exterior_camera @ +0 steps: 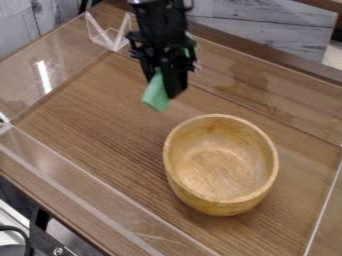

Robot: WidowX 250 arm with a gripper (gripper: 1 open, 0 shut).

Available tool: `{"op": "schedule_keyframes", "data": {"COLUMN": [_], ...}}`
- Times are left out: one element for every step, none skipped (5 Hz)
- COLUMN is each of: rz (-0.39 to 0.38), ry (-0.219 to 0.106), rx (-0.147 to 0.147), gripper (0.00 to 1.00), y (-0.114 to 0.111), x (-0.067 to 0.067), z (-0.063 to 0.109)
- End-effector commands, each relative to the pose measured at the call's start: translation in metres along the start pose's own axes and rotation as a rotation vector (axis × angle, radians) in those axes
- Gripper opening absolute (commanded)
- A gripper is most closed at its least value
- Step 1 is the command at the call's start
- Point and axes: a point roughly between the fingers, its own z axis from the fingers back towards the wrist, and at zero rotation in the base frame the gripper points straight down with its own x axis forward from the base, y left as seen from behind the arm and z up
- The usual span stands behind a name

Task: Remove the green block from inside the brown bowl and put it on the table

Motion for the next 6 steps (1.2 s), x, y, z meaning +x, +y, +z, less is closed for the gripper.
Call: {"op": "schedule_keyframes", "data": {"rz": [-0.038,-0.046,-0.050,-0.052,-0.055,-0.058], "ry": [-0.066,-0.071,-0.072,-0.072,-0.071,-0.072], "rx": [0.031,0.036,0.039,0.041,0.044,0.047], "gripper": [0.00,0.00,0.00,0.00,0.00,0.00], "y": [-0.010,-0.012,-0.011,-0.011,-0.010,-0.010], "x": [0.007,0.008,0.008,0.007,0.007,0.007], "z": [0.006,0.000,-0.003,-0.006,-0.009,-0.012]}}
